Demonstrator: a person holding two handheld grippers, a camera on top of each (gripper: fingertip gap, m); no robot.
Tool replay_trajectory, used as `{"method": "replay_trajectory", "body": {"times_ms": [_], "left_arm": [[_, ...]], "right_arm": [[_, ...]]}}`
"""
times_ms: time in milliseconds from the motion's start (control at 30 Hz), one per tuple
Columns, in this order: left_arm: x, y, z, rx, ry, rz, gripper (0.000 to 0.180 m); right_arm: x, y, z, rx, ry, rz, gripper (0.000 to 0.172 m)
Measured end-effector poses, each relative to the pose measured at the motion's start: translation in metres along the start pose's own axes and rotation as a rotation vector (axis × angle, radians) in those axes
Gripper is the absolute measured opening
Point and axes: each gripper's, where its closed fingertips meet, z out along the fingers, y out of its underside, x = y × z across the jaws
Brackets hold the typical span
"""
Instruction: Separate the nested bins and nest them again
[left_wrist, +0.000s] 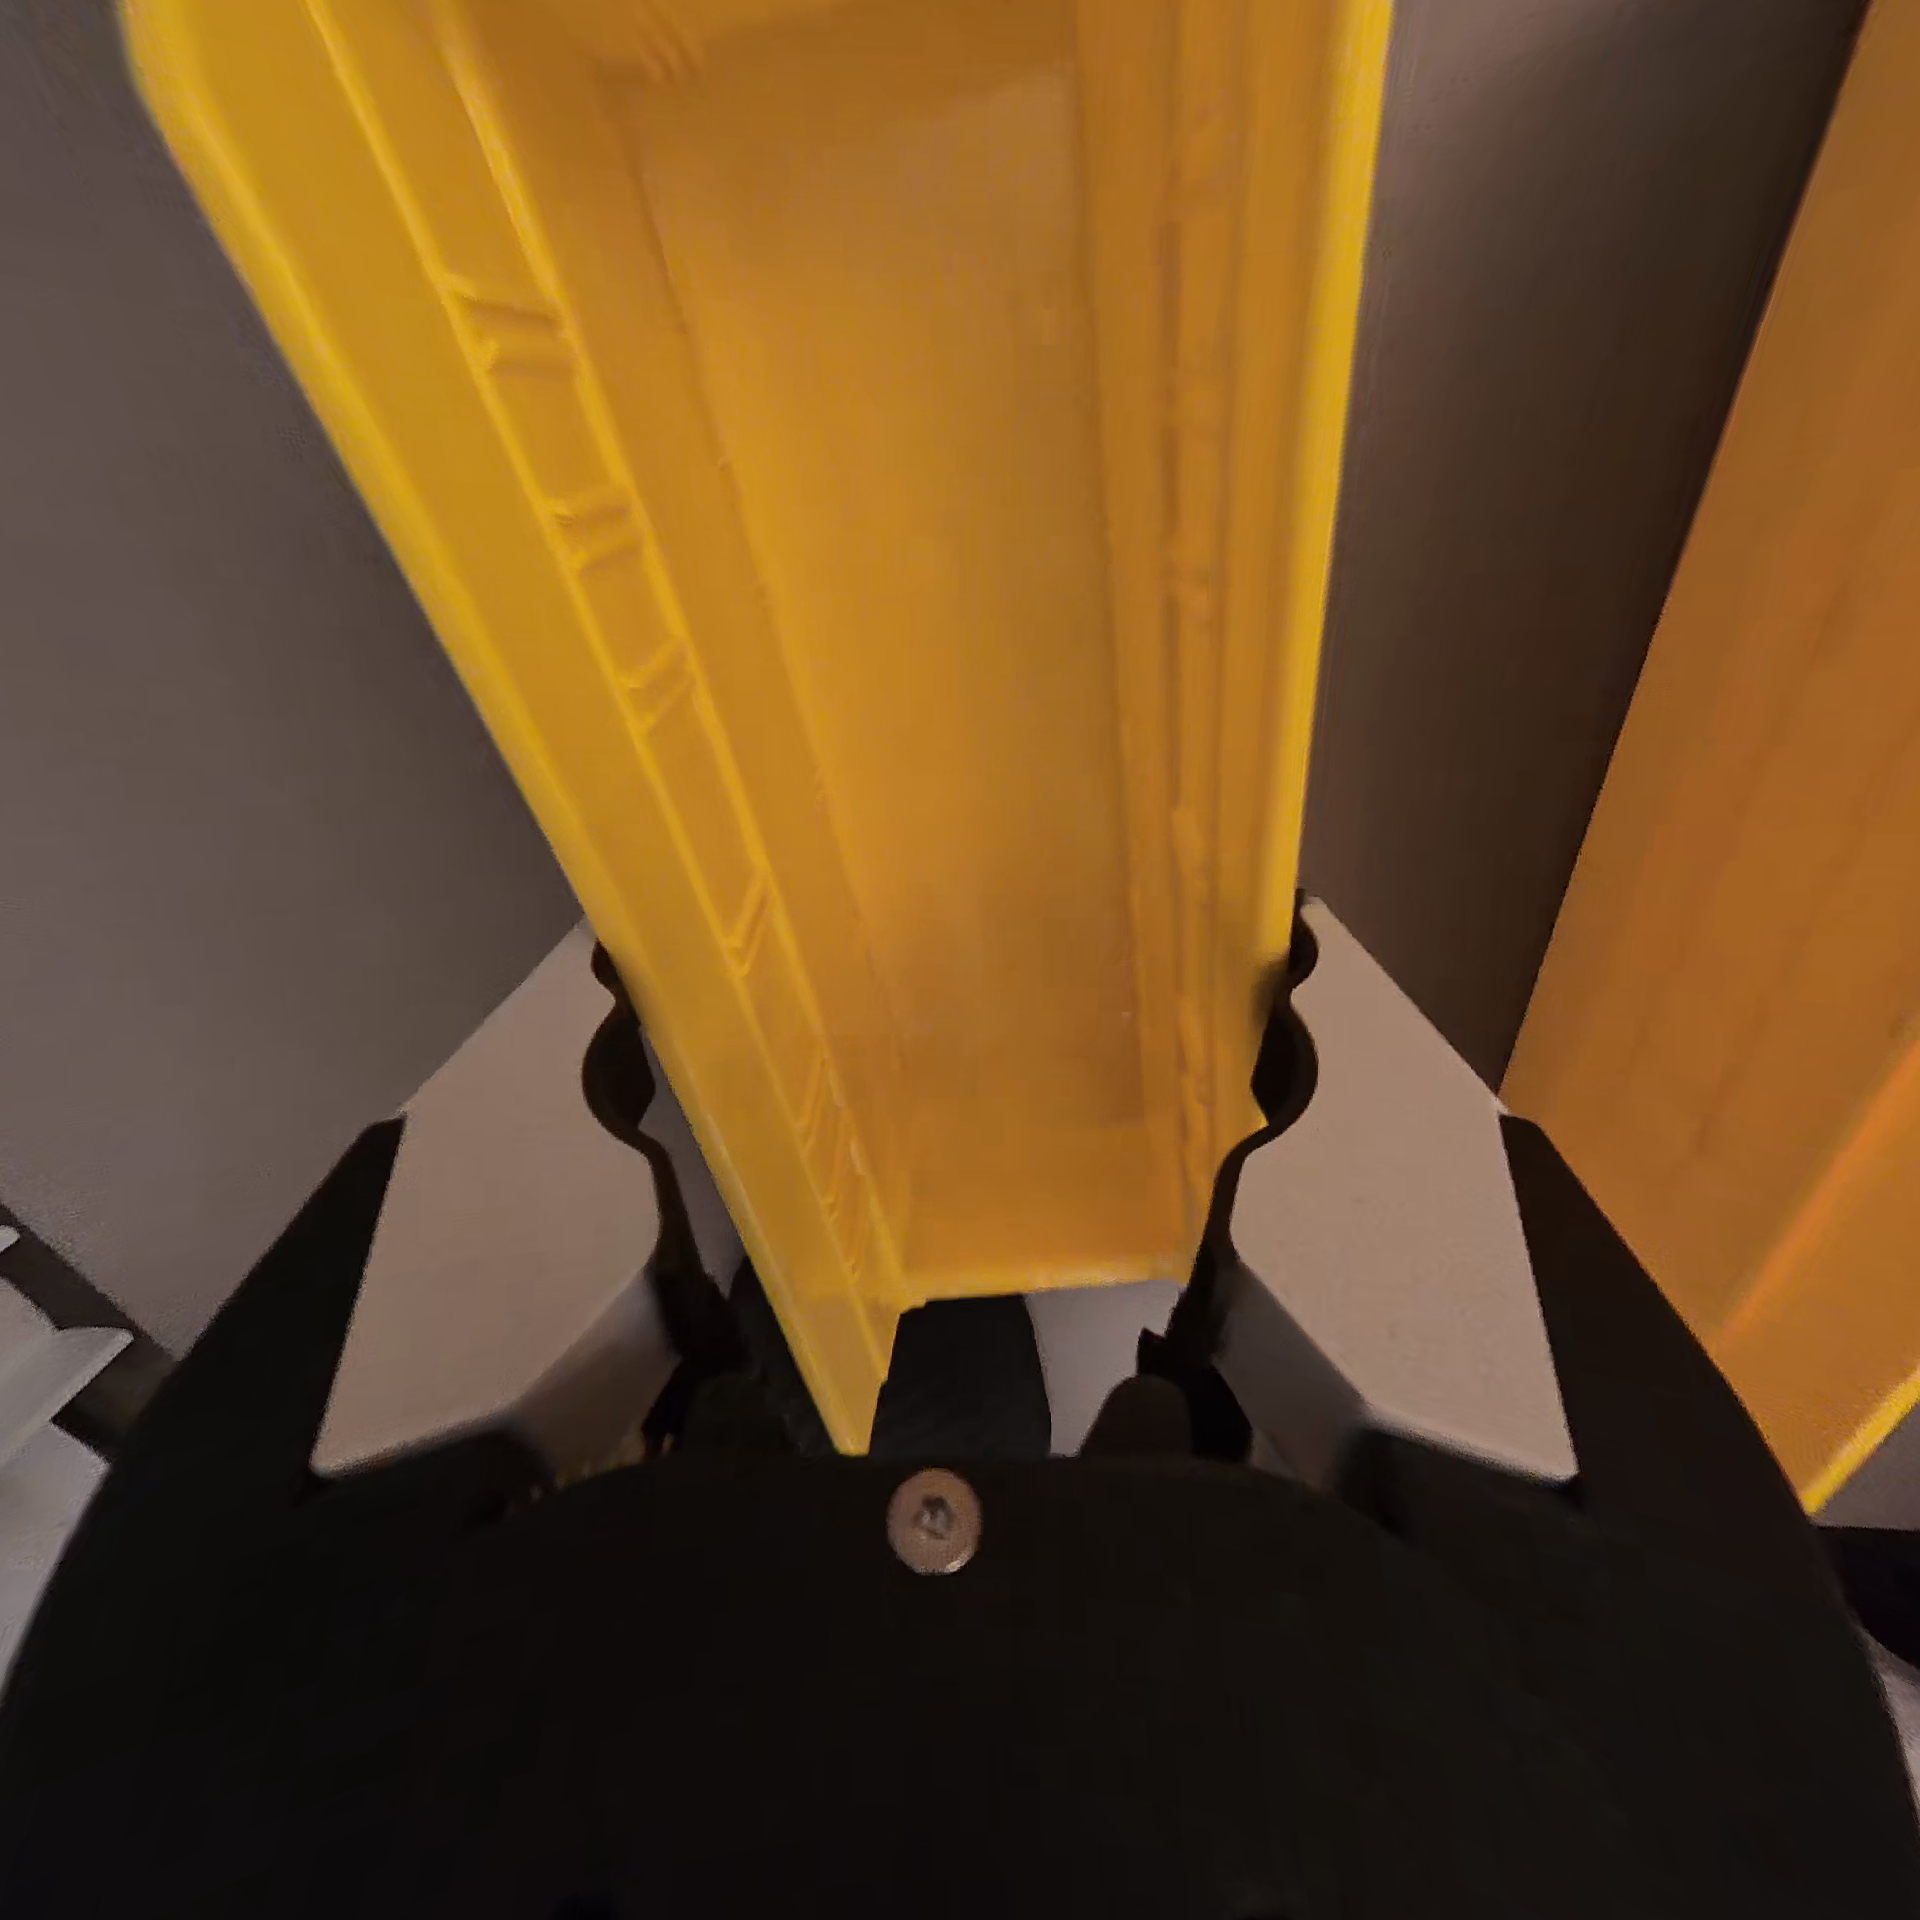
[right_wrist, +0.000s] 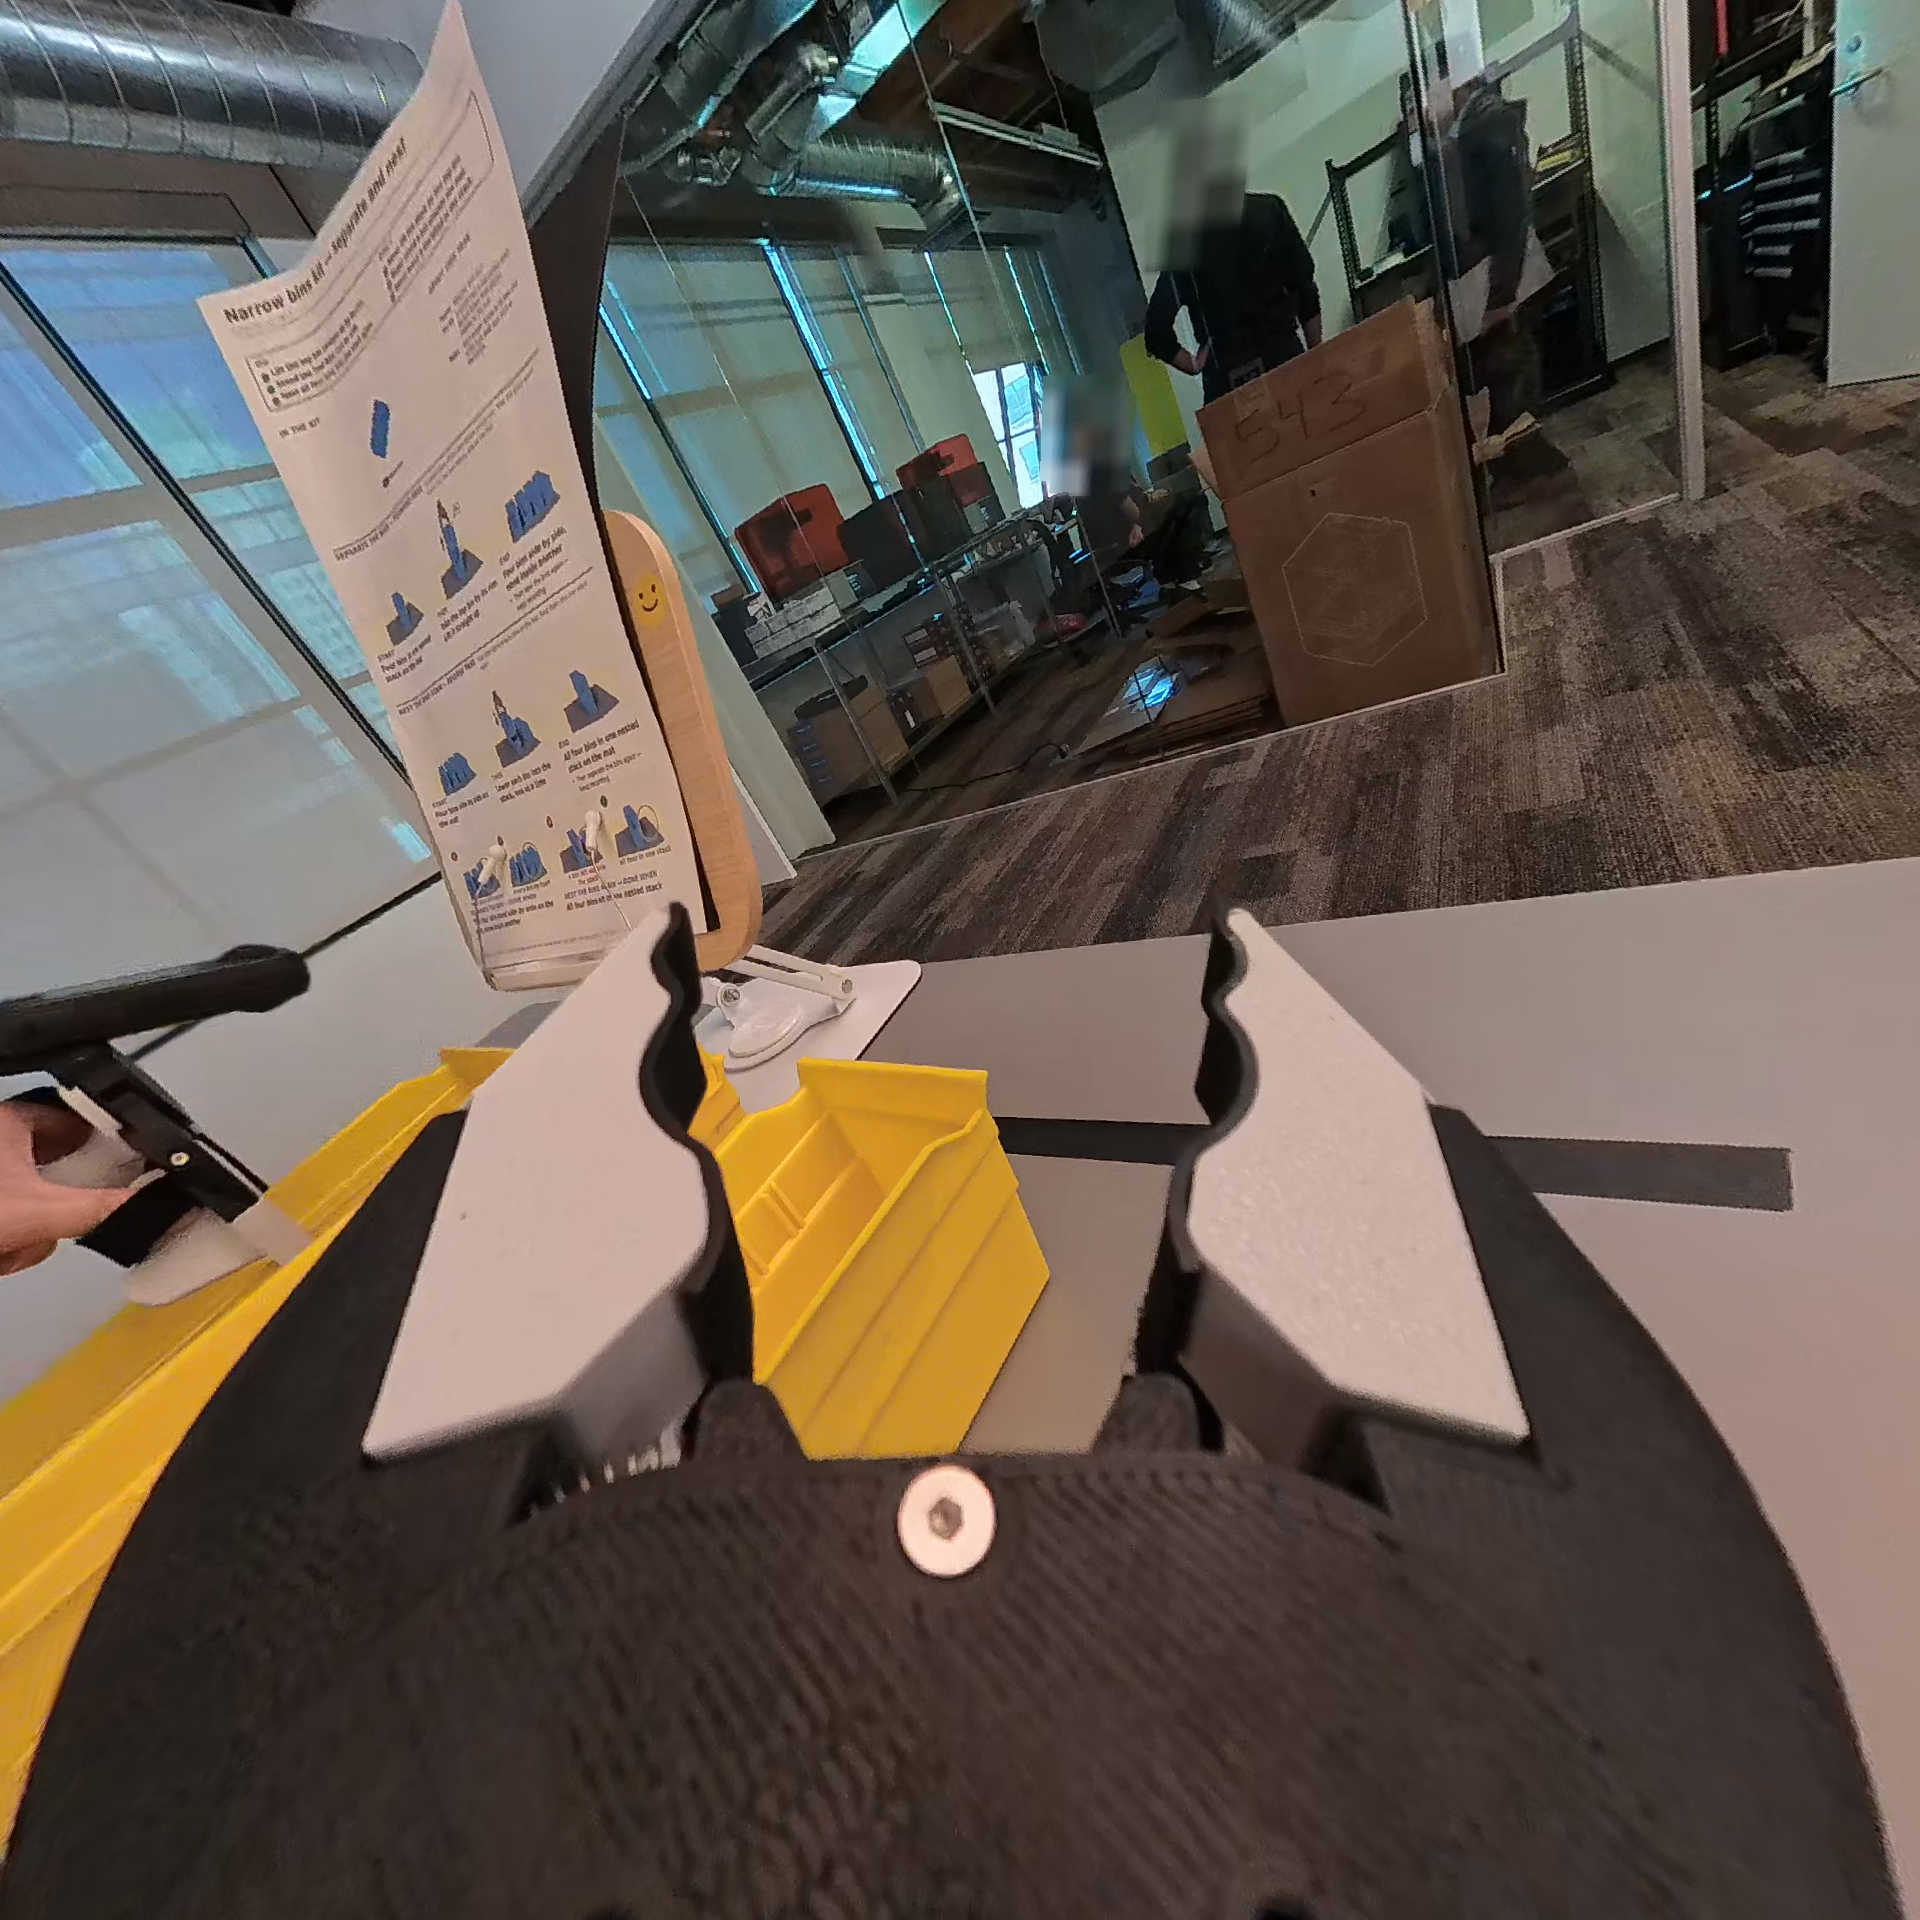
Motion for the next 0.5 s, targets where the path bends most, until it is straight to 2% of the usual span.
{"method": "replay_trajectory", "body": {"times_ms": [167,300,400,500], "left_arm": [[0.005,-0.003,0.006,0.01,0.025,0.016,0.122],[0.009,0.002,0.007,-0.026,0.032,0.017,0.132],[0.007,-0.005,-0.005,0.014,0.01,0.04,0.144],[0.026,-0.016,-0.031,0.105,0.081,0.044,0.147]], "right_arm": [[-0.001,0.005,0.004,-0.024,0.008,-0.02,0.098],[0.002,0.008,0.005,-0.032,0.016,-0.02,0.097],[0.004,0.007,0.004,-0.025,0.014,-0.006,0.097],[0.004,0.007,0.005,-0.022,0.012,0.0,0.097]]}}
